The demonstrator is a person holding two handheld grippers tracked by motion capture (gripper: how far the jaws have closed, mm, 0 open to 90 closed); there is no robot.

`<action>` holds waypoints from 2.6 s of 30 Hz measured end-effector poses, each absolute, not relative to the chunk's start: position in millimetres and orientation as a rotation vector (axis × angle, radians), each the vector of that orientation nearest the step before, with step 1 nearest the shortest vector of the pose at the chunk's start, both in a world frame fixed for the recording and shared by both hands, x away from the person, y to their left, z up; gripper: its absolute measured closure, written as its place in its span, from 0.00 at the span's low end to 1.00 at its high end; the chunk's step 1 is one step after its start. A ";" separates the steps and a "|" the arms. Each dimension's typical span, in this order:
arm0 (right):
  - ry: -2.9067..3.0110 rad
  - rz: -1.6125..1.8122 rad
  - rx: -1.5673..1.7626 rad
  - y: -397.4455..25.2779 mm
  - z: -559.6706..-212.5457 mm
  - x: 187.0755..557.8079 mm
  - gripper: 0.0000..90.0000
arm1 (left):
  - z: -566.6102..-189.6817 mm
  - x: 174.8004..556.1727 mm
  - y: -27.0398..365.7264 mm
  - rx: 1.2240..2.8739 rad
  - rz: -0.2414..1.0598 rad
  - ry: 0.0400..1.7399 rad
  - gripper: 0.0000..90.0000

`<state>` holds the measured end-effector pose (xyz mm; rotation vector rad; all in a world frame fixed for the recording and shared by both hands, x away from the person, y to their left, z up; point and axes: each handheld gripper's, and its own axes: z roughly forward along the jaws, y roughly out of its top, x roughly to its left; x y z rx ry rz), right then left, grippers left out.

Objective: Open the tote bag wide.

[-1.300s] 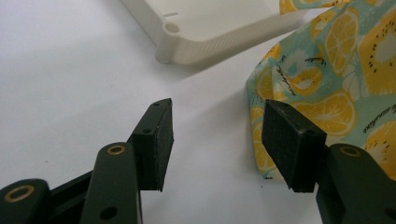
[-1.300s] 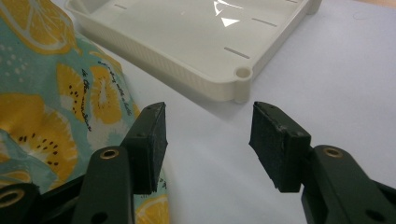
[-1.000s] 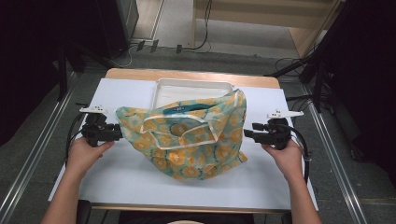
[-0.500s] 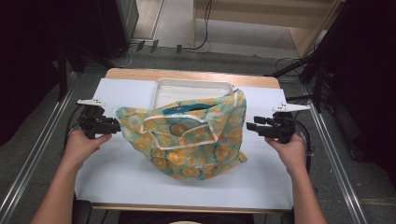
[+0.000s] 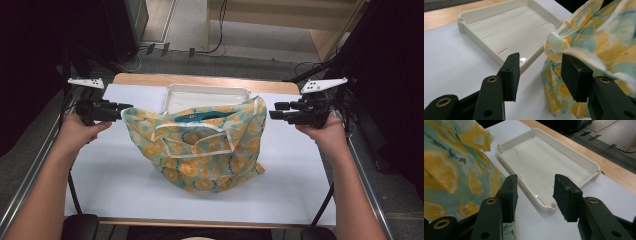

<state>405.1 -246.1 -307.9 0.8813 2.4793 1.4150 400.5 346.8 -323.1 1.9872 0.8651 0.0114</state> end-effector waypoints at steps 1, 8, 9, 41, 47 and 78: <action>2.483 1.437 0.856 -247.4 -294.4 406.6 0.66 | -318.2 400.3 348.4 1.999 0.024 0.855 0.55; 2.504 1.436 0.755 -242.0 -243.5 407.3 0.69 | -281.5 395.3 351.1 1.985 0.048 0.798 0.55; 2.508 1.437 0.742 -240.7 -237.8 408.1 0.70 | -273.2 395.6 351.4 1.981 0.048 0.791 0.55; 2.743 1.472 0.377 -155.3 -202.0 385.2 0.55 | -261.9 361.3 264.1 2.049 -0.092 0.539 0.47; 2.754 1.478 0.304 -158.8 -214.3 380.7 0.44 | -277.0 359.1 258.8 2.060 -0.102 0.527 0.39; 2.729 1.297 0.394 -203.1 -253.2 325.8 1.00 | -293.5 324.8 238.1 2.117 -0.094 0.448 1.00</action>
